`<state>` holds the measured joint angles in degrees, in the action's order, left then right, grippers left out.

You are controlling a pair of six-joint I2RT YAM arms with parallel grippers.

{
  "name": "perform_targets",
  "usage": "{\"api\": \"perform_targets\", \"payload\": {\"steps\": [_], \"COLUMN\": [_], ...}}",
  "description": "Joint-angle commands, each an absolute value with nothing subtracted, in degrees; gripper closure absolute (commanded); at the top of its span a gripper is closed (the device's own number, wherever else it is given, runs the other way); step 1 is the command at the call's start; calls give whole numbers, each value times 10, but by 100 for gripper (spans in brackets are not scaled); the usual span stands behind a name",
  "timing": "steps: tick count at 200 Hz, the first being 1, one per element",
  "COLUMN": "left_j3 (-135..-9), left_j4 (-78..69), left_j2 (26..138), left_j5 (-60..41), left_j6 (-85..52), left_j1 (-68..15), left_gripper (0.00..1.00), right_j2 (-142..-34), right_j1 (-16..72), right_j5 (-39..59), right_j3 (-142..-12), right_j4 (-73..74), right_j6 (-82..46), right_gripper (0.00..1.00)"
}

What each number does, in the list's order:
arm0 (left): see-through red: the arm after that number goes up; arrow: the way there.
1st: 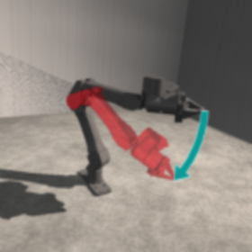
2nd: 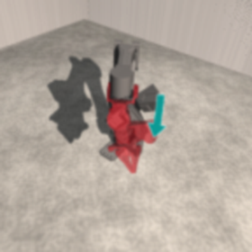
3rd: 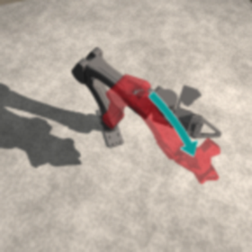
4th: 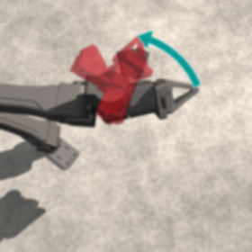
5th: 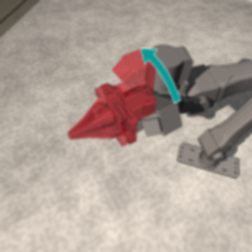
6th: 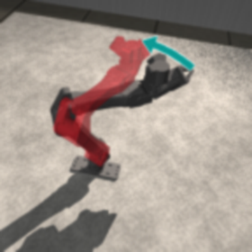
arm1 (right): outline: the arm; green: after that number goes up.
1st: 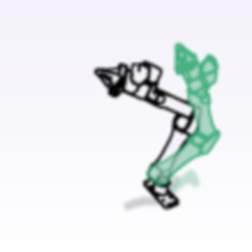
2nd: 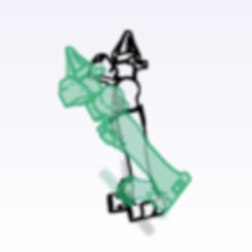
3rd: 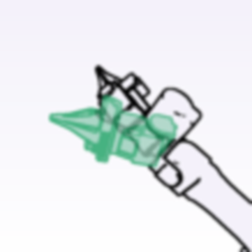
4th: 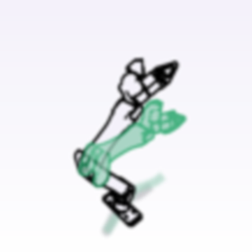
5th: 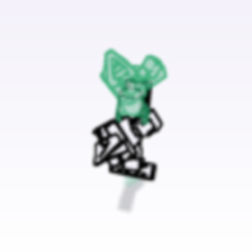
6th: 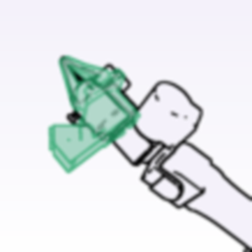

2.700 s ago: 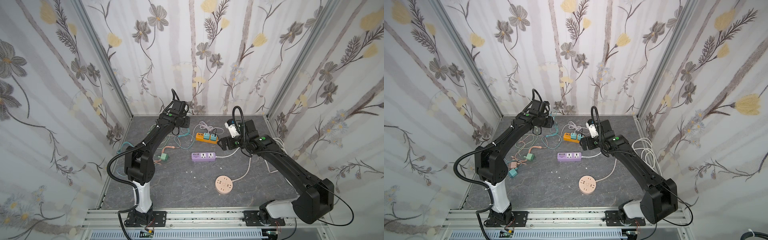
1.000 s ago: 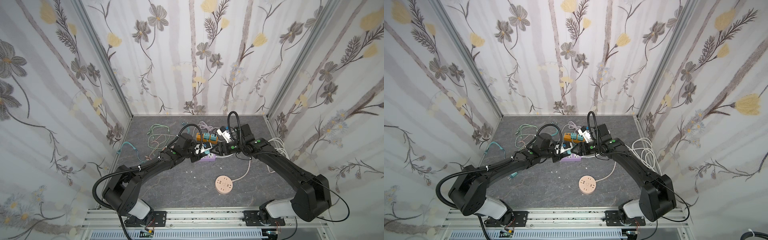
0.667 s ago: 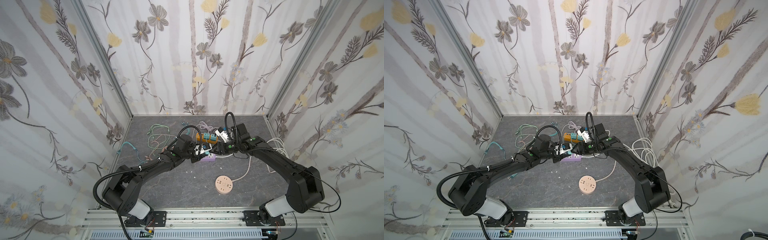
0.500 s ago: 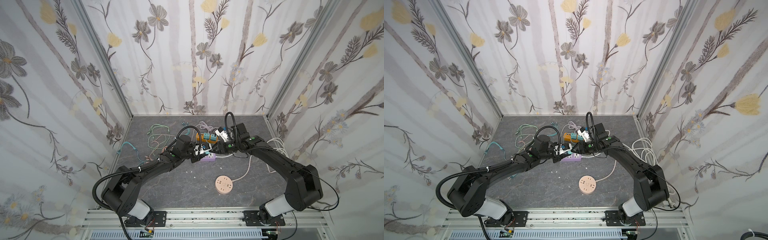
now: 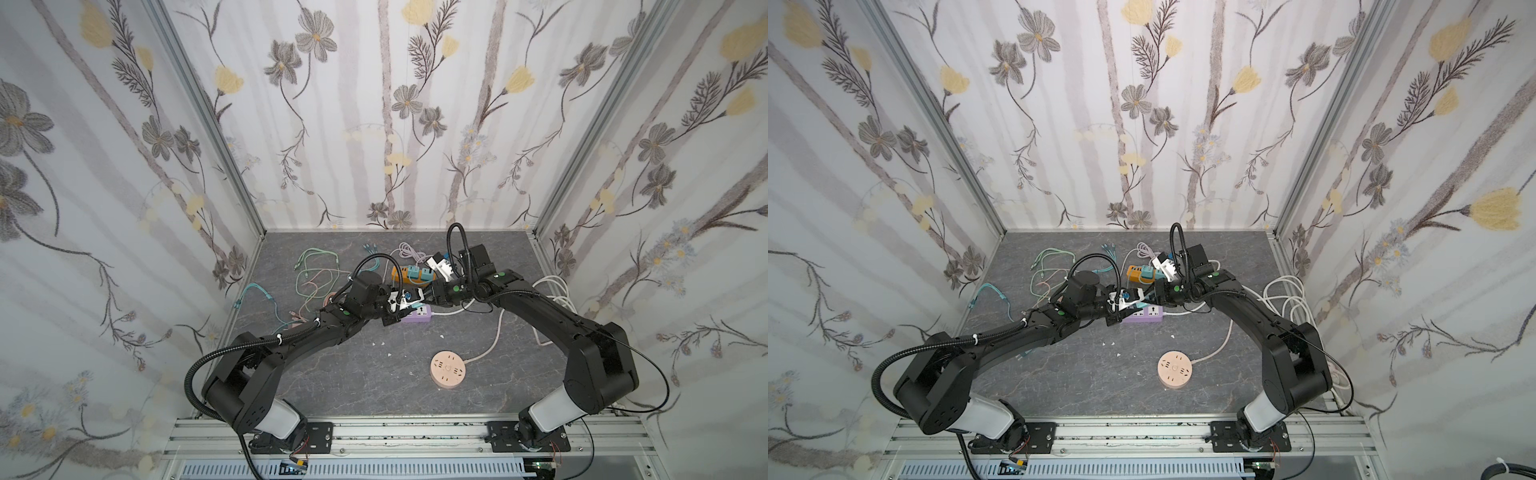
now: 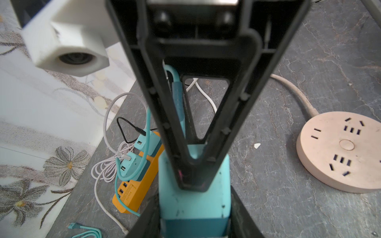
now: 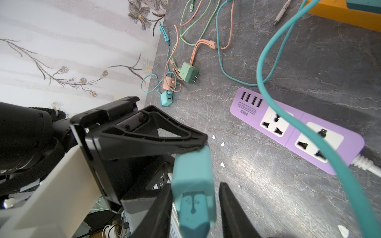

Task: Insert the plug
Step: 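Grasp the teal charger with the right gripper while the left gripper holds it, then open and withdraw the left gripper while the right carries the charger over the purple strip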

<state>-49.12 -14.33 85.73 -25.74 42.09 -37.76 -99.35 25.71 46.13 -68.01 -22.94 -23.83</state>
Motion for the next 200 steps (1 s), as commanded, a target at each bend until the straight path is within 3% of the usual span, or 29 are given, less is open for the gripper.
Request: {"api": "perform_targets", "payload": {"steps": [1, 55, 67, 99, 101, 104, 107, 200], "left_j3": [-493, -492, -485, -444, -440, -434, -428, -321], "left_j4": [-160, -169, -188, -250, -255, -260, -267, -417], "left_j2": [854, 854, 852, 839, 837, 834, 831, 734], "left_j5": [-274, -264, -242, -168, -164, -158, -150, -3], "left_j6": [437, 424, 412, 390, 390, 389, 389, 292], "left_j1": [-379, -378, -378, -372, -372, -371, -371, -334], "left_gripper": [100, 99, 83, 29, 24, 6, 1, 0], "right_j2": [-1002, -1012, -1014, -1037, -1039, -1042, -1046, -1120], "right_j1": [259, 264, 264, 267, 266, 267, 267, 315], "right_j5": [483, 483, 474, 425, 418, 410, 404, 273], "right_j3": [-690, -724, -740, -787, -790, -794, -800, -878], "right_j4": [-200, -274, -303, -367, -370, -374, -379, -454], "right_j6": [-241, -163, -122, -11, -7, -1, 4, 271], "right_gripper": [64, 90, 100, 100, 100, 100, 100, 100]}}
